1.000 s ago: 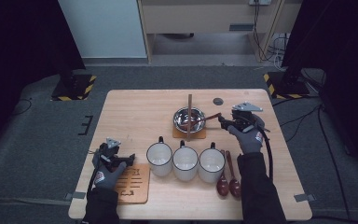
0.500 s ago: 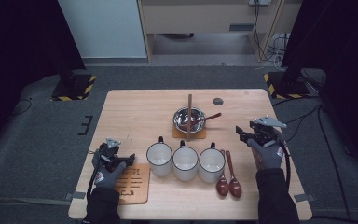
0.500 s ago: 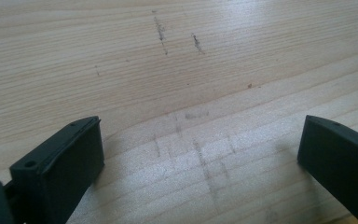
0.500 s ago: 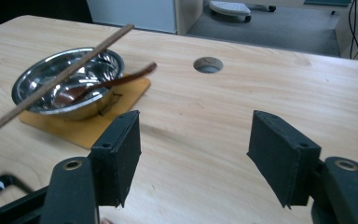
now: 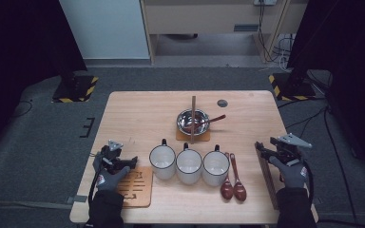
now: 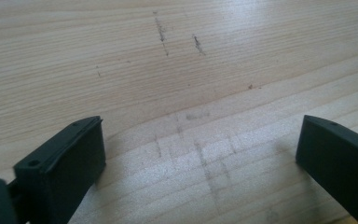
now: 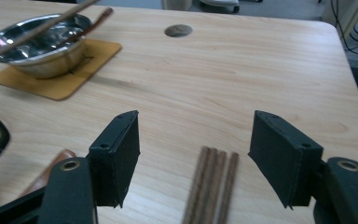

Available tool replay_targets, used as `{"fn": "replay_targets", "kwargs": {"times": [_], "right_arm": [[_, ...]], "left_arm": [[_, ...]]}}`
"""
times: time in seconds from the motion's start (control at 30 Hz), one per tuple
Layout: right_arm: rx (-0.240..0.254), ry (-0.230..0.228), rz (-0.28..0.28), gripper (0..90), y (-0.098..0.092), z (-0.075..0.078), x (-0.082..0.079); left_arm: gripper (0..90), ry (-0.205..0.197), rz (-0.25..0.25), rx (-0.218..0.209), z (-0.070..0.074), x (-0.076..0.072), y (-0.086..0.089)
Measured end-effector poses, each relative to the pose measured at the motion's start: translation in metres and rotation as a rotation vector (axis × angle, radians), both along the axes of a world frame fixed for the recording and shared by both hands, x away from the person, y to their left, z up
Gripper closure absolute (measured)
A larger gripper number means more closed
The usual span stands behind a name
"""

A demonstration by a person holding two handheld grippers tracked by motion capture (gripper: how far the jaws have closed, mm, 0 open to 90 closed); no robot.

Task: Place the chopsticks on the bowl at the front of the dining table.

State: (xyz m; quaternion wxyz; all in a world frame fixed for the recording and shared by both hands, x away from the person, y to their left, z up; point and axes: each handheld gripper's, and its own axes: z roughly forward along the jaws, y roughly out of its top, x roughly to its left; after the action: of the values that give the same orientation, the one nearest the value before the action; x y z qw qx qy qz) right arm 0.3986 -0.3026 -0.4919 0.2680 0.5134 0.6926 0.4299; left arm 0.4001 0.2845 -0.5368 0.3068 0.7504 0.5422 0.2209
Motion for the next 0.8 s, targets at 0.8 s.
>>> {"fn": "replay_targets", "kwargs": {"times": [0.8], "right_arm": [[-0.092,0.117,-0.122,29.0,-0.042,-0.039,-0.003]], "left_arm": [[23.2,-0.123,-0.063,-0.19,0.053,-0.027,-0.007]]}}
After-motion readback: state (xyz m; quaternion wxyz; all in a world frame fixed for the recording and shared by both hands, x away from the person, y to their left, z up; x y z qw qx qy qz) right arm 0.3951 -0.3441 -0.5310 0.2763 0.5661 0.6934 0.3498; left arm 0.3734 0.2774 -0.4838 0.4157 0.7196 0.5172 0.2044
